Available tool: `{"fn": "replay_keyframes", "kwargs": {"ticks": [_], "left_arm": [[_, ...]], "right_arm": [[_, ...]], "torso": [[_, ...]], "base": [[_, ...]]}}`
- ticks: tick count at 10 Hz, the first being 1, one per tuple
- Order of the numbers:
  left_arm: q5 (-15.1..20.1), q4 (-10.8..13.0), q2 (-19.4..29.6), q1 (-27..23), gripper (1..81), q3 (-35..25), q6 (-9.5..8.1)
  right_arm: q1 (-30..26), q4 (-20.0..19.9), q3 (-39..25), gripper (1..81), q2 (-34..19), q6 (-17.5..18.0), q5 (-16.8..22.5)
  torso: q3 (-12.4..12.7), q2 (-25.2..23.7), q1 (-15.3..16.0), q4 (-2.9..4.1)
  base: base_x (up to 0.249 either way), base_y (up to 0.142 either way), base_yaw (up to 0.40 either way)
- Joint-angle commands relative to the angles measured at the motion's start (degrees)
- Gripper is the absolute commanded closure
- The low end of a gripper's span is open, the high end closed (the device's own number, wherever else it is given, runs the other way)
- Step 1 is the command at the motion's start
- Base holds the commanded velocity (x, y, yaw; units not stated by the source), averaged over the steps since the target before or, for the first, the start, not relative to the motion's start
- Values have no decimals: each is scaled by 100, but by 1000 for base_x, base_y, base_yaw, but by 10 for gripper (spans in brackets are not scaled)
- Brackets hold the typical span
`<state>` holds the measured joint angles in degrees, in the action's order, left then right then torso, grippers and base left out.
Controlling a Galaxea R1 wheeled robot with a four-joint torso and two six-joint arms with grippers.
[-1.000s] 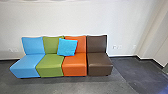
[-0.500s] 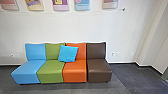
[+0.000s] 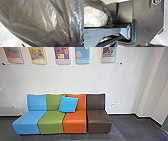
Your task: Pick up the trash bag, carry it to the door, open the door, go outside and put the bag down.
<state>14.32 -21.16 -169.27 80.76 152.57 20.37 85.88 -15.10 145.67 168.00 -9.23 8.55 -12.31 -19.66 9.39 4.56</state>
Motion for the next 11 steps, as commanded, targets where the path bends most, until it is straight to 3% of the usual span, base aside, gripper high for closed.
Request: {"fn": "replay_keyframes", "kwargs": {"ticks": [1,4,5,6,7,9,11], "left_arm": [[422,16,15,-328,811,-7,37],[282,33,-11,-328,811,-7,37],[273,33,-11,-328,811,-7,37],[273,33,-11,-328,811,-7,37],[273,33,-11,-328,811,-7,37],[273,33,-11,-320,811,-7,37],[273,33,-11,-328,811,-7,37]], "right_arm": [[-304,16,-31,10,35,-26,385],[-312,16,-31,10,70,-18,385],[-312,16,-31,10,70,-18,385],[-304,16,-31,10,70,-18,385],[-304,16,-31,10,70,-26,385],[-312,16,-31,10,70,-26,385],[-312,25,-31,10,78,-26,385]], "torso": [[0,557,-358,0],[6,1128,-730,0],[258,1318,-852,0],[1083,1966,-939,0],[590,1638,-939,0],[883,1966,-939,0],[1246,1966,-939,0]], "base": [[0,0,0],[0,0,0],[0,0,0],[0,0,0],[0,0,0],[0,0,0],[0,0,0]]}}
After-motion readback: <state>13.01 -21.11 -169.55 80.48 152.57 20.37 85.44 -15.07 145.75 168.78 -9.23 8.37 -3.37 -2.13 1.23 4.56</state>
